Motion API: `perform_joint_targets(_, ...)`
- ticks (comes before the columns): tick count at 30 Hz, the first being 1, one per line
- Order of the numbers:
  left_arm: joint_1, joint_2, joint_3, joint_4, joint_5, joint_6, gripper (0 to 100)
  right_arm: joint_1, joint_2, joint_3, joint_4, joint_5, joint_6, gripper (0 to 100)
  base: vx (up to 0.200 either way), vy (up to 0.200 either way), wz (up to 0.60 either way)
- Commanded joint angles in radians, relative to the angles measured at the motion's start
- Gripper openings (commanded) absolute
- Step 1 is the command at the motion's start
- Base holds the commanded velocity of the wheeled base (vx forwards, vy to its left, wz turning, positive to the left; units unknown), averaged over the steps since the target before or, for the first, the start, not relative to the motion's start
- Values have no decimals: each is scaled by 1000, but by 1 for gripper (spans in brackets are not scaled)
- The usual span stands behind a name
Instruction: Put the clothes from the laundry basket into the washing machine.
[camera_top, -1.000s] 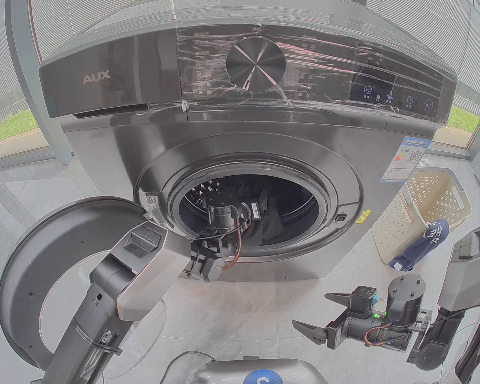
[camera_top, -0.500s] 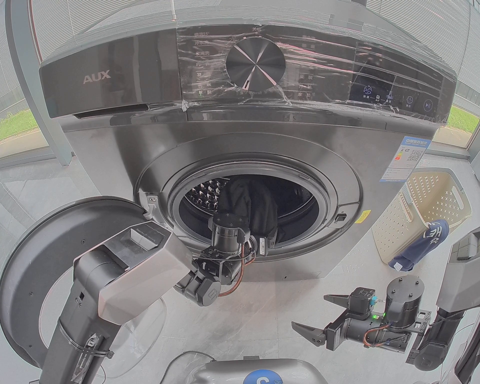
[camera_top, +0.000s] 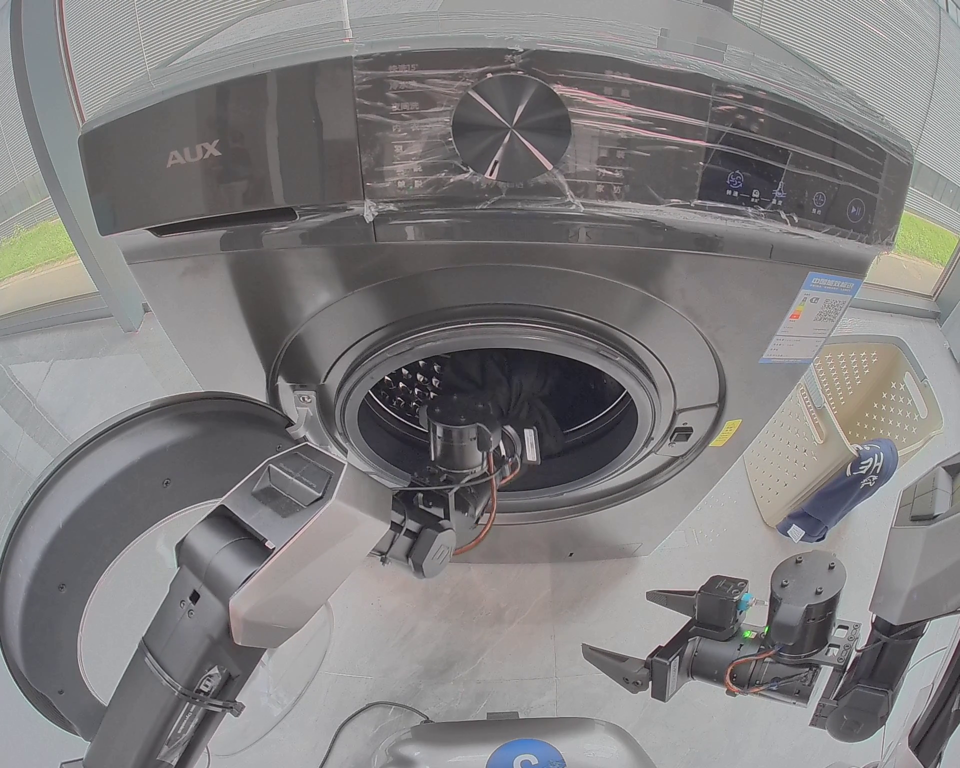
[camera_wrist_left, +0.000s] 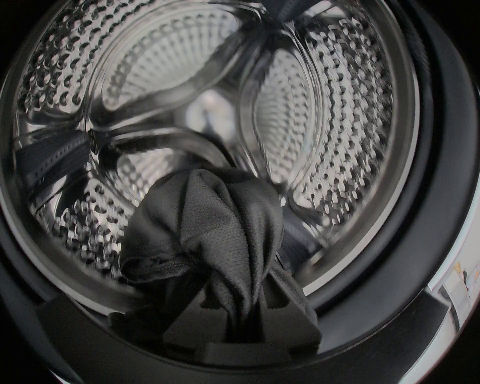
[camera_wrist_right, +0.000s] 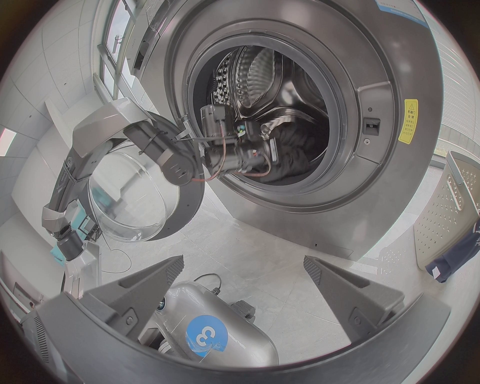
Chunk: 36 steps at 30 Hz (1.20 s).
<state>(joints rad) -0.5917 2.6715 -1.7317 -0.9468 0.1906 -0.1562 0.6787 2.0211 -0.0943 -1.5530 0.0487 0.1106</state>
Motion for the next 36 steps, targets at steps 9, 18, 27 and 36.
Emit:
perform_joint_targets(9, 75, 142, -268, -49, 53, -25, 0, 1, 7, 1, -18, 0, 0, 100, 0, 0, 0)
perform_joint_targets(18, 30, 91, -268, -59, 69, -60, 100, -1, 8, 2, -18, 0, 0, 100, 0, 0, 0)
perform_joint_targets(27, -8, -130, 123, -64, 72, -57, 100, 2, 8, 4, -18, 0, 0, 100, 0, 0, 0)
perform_joint_targets(36, -5, -8, 155, -67, 12, -20, 100, 12, 8, 4, -18, -1, 0, 100, 0, 0, 0)
